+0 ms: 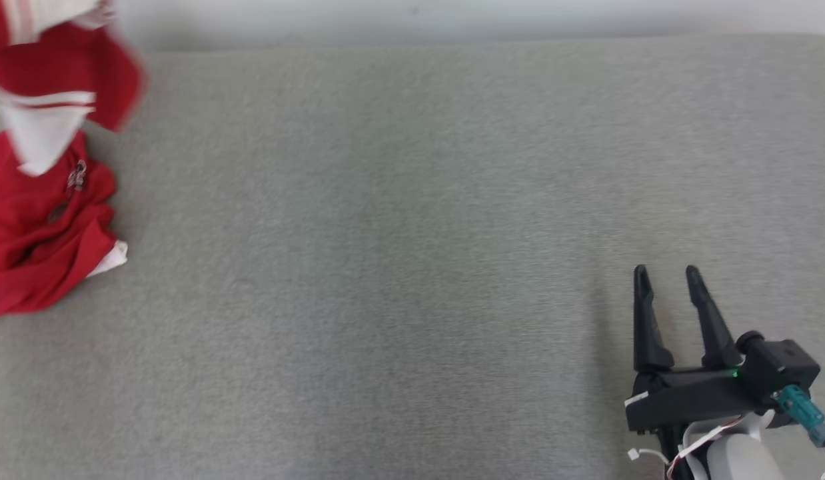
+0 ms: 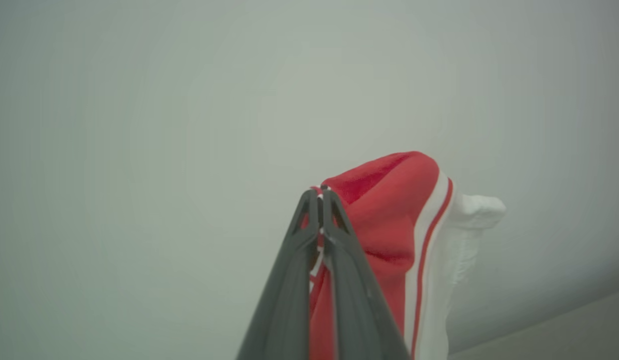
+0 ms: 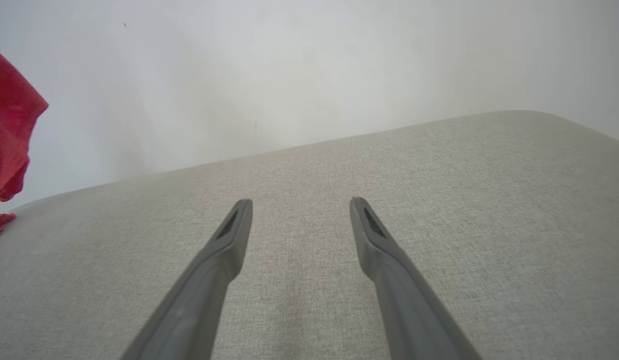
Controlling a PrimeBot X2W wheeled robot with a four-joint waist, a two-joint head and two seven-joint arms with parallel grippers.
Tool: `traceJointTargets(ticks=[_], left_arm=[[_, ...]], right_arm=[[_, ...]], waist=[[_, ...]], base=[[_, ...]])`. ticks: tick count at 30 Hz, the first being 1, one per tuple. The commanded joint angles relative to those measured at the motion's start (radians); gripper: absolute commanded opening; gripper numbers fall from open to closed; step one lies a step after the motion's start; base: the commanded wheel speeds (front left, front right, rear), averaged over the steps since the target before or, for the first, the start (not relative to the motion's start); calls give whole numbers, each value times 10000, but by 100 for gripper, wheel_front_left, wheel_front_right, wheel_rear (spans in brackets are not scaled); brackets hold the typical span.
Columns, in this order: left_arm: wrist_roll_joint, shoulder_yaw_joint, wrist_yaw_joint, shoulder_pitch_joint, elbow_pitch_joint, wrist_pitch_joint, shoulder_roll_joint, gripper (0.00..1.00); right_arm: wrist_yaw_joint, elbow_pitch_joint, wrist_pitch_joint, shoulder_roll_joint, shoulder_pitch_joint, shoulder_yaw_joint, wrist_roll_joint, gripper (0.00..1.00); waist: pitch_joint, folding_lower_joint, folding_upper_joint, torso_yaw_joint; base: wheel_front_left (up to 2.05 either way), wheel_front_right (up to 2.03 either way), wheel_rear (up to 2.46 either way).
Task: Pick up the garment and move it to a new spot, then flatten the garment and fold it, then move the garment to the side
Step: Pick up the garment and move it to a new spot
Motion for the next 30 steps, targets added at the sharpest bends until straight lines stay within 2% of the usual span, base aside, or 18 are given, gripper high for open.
traceJointTargets(ticks=[1,5,10,17,22,30], left_arm=[[0,-97,10,-158,-270,165,-159,0],[153,-474,50,-283,-1046,513,-514,0],[-44,-914,76,-141,-1548,729,-1391,0],[-309,-1407,122,148,-1588,606,-2563,0],[-456,-1770,229,766,-1482,360,-3296,0],[-870,-2169,591,3157,-1433,43,-3767,0]], right_arm=[[34,122,-107,0,139,47,91,100],[34,453,-228,0,164,162,318,100],[34,762,-334,2,286,246,533,100],[34,851,-353,2,372,134,620,100],[34,704,-357,2,514,33,583,100],[34,667,-345,4,565,72,673,100]], waist=[[-462,1,1,-503],[-732,1,1,-1162],[-997,1,1,-2139],[-1115,1,1,-2771],[-1132,1,1,-2901],[-1073,1,1,-2508]], base=[[0,0,0],[0,0,0],[0,0,0],[0,0,0],[0,0,0],[0,0,0]])
